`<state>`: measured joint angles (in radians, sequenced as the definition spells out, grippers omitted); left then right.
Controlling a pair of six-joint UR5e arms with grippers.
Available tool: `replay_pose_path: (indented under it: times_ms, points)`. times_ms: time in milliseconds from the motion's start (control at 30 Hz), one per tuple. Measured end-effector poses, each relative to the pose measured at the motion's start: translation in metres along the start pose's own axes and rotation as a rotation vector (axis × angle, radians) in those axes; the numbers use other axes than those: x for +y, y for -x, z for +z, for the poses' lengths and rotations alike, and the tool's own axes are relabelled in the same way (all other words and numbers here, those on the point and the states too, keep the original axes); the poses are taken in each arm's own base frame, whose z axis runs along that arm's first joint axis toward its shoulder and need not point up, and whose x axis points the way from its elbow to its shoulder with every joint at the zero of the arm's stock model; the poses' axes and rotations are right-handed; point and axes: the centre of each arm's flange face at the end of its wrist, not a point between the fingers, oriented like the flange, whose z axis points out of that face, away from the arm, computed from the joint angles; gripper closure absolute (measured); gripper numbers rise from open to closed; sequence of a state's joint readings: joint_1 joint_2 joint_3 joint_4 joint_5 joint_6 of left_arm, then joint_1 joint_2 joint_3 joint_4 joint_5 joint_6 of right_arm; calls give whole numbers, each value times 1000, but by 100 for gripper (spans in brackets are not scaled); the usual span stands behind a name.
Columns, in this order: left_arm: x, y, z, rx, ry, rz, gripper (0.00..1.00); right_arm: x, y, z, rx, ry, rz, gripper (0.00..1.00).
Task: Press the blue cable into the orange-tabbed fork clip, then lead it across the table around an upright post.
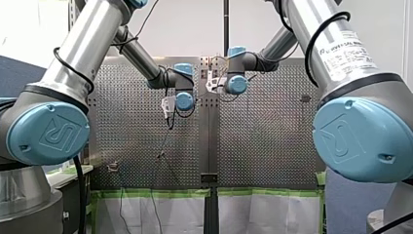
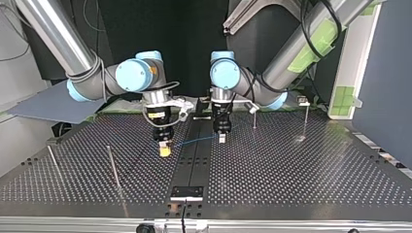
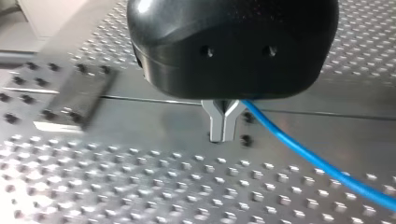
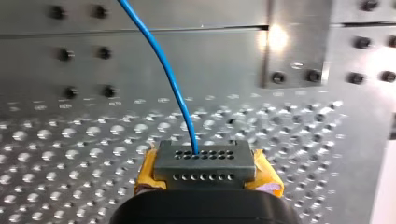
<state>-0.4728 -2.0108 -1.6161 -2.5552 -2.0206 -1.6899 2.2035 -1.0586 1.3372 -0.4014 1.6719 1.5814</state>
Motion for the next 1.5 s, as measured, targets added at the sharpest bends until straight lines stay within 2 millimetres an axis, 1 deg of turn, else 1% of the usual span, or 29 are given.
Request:
replay_pose_path:
  times_ms: [300, 567, 800, 967, 1133, 1300, 1500]
  points:
    - [-9, 48, -7, -65, -23, -48, 100, 2, -20, -2, 25, 3, 6, 100]
    - [-28, 80, -2, -79, -68, -65, 100, 7, -47, -5, 53, 9, 19, 100]
    - [-42, 104, 3, -78, -94, -84, 100, 15, -67, -8, 71, 20, 20, 100]
    - [-51, 121, 8, -89, -102, -93, 100, 22, -88, -10, 87, 32, 21, 100]
    - [-58, 133, 8, -98, -112, -100, 100, 31, -108, -11, 107, 45, 26, 100]
    - [-66, 145, 9, -111, -122, -109, 100, 41, -119, -11, 109, 60, 28, 100]
    - [-76, 162, 12, -127, -147, -137, 100, 58, -130, -13, 113, 88, 27, 100]
